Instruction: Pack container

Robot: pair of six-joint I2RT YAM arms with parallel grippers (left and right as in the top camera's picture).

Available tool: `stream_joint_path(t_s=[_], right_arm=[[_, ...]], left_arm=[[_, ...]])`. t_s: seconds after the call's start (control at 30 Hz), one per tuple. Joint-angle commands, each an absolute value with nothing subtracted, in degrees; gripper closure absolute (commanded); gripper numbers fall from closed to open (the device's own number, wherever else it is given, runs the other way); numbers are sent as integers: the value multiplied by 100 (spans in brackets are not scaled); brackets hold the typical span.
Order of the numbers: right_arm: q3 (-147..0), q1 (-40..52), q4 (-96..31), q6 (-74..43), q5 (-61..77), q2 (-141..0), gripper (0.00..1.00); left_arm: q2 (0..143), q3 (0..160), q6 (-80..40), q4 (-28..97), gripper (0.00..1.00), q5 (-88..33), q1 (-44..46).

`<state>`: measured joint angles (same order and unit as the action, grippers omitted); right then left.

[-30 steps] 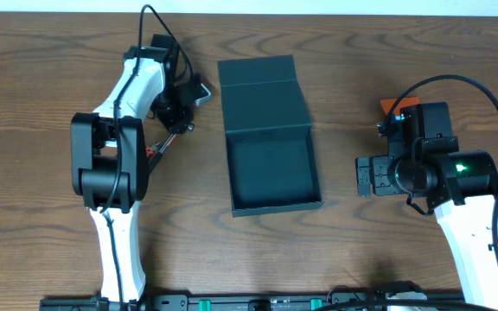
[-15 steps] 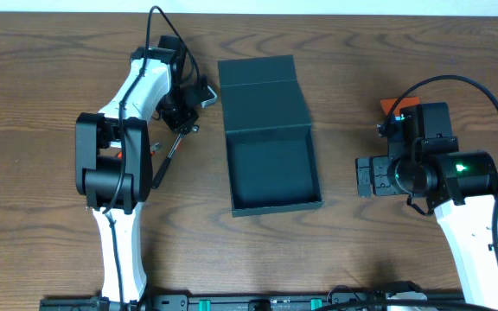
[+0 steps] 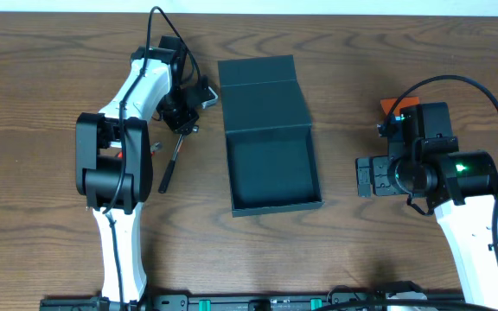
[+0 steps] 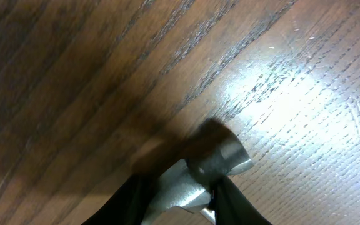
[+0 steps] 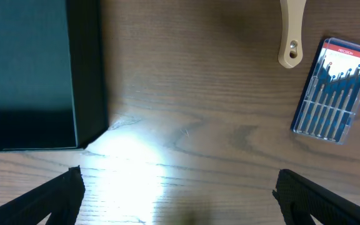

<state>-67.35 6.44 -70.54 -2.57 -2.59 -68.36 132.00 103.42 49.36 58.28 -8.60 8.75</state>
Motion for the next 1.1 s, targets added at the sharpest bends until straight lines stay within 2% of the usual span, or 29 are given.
stream_joint_path(t_s=[0.0, 1.07], right_arm=[[-6836, 598, -7059, -333, -320, -6853, 1], [-6836, 598, -7076, -333, -320, -6853, 1]], left_arm=[[13299, 10147, 4923, 5819, 95, -829, 897], [13286, 10154, 4925, 5992, 94, -569, 897]])
